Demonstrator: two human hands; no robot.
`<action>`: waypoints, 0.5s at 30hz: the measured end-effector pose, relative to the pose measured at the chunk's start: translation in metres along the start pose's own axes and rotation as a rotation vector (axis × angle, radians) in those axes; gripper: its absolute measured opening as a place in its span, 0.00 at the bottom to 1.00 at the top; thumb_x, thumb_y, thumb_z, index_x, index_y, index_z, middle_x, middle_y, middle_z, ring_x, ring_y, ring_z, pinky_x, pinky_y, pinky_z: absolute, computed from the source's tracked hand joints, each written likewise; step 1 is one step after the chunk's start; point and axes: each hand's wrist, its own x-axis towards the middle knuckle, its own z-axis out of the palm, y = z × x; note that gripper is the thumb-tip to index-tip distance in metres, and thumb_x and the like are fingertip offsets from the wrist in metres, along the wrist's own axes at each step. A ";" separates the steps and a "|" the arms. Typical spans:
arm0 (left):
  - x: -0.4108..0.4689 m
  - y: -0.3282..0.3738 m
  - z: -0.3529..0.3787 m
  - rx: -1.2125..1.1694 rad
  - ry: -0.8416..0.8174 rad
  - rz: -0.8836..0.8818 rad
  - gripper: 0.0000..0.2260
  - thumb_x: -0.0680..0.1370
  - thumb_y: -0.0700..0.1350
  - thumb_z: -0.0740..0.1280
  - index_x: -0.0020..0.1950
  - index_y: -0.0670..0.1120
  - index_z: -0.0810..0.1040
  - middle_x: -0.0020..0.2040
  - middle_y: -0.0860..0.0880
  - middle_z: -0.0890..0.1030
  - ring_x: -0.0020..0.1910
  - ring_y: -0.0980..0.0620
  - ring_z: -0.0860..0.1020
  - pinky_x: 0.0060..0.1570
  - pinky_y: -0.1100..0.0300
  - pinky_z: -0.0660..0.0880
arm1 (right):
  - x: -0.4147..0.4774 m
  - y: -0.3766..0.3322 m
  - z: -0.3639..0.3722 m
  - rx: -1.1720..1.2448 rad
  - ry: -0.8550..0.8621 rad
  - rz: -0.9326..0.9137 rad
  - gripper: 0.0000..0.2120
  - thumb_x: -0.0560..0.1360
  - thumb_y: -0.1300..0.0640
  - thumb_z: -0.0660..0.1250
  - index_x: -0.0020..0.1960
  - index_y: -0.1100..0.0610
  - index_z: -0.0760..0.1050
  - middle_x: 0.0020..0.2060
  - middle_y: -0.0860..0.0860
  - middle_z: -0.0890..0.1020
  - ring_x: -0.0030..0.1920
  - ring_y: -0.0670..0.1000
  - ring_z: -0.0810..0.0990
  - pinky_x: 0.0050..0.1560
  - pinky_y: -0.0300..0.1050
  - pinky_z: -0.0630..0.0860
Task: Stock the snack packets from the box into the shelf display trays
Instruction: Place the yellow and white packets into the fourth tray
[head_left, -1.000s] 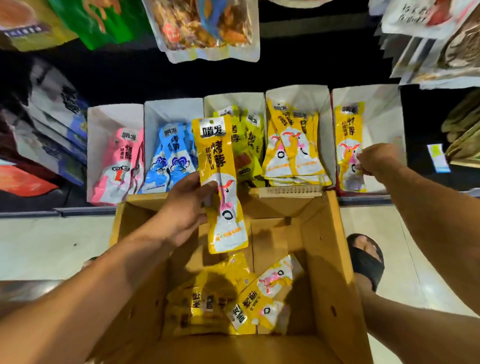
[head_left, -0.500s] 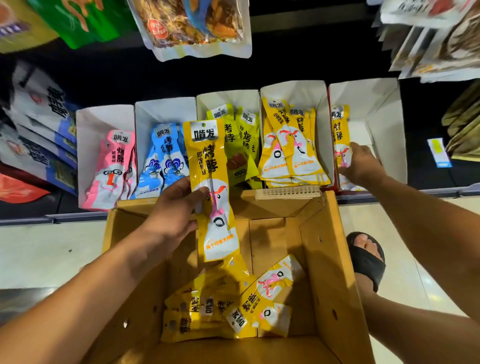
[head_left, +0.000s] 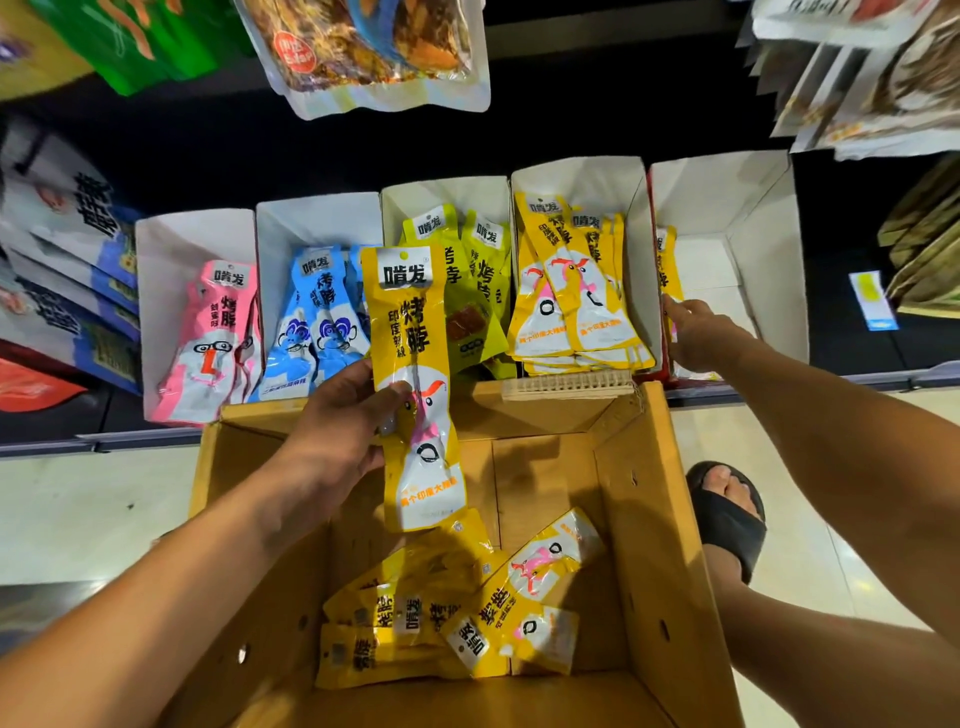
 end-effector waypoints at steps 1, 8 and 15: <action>0.000 0.000 0.000 0.004 -0.001 -0.001 0.09 0.84 0.38 0.62 0.59 0.47 0.80 0.50 0.47 0.87 0.43 0.51 0.86 0.41 0.51 0.85 | 0.000 -0.001 0.000 0.003 -0.013 0.012 0.39 0.80 0.55 0.65 0.81 0.45 0.44 0.78 0.57 0.57 0.70 0.69 0.67 0.69 0.62 0.69; 0.002 -0.001 -0.002 0.006 -0.035 0.010 0.10 0.84 0.38 0.62 0.61 0.47 0.80 0.52 0.46 0.87 0.44 0.50 0.86 0.42 0.50 0.85 | -0.007 -0.006 -0.009 0.144 0.016 -0.016 0.37 0.78 0.55 0.70 0.80 0.49 0.54 0.74 0.62 0.64 0.67 0.68 0.72 0.67 0.59 0.73; -0.001 0.001 -0.004 0.000 -0.055 0.005 0.10 0.83 0.38 0.64 0.62 0.48 0.81 0.57 0.43 0.86 0.49 0.45 0.85 0.54 0.40 0.82 | -0.046 -0.021 -0.048 0.165 0.062 -0.013 0.36 0.76 0.52 0.72 0.78 0.59 0.60 0.73 0.63 0.65 0.72 0.63 0.67 0.70 0.54 0.67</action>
